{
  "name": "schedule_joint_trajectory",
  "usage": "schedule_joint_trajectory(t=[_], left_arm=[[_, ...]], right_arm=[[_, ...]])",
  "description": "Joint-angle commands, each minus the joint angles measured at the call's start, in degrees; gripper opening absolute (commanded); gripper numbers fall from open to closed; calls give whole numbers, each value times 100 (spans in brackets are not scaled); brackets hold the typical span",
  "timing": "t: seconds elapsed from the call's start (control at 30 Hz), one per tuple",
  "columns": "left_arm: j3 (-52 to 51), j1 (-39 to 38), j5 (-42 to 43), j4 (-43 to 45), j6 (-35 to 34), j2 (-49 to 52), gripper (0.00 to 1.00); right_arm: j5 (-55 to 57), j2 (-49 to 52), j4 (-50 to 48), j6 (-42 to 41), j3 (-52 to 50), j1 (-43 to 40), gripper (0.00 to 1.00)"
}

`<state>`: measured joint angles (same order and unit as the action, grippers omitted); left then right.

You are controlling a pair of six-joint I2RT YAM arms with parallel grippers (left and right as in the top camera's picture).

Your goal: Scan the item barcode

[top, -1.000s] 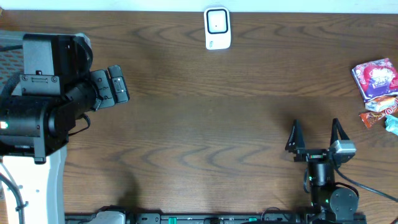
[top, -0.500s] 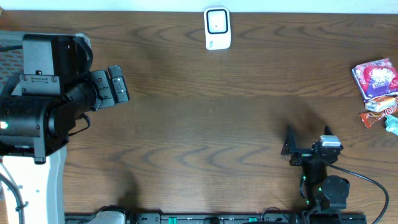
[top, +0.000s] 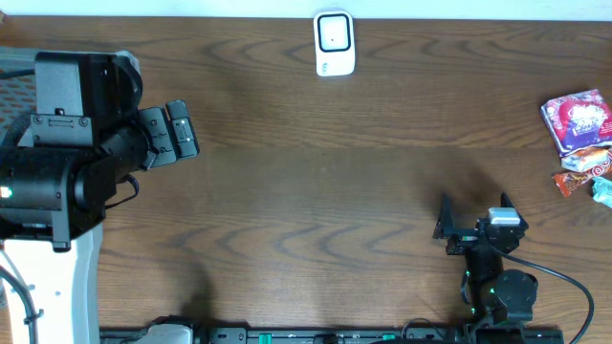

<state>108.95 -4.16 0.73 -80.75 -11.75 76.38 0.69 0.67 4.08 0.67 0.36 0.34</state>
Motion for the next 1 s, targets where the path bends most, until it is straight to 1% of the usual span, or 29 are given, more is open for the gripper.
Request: schedule_joint_trajectory(t=[0.0,0.2,0.43,0.57,0.97], left_arm=[[15,24,-33,-2,55,-2,98],[15,24,-33,-2,55,-2,98],[15,24,-33,-2,55,-2,98],[15,24,-33,-2,55,-2,98],[15,24,-33,-2,55,-2,98]], right_arm=[[26,-39,44,39,-7,46,99],[-39,-39,46,-245,-7,46,99],[-83,-39,46,-260,-7,48,99],[-81,-39,46,-404,-7,48,99],[-79,-37,24,-402,-7,46,99]])
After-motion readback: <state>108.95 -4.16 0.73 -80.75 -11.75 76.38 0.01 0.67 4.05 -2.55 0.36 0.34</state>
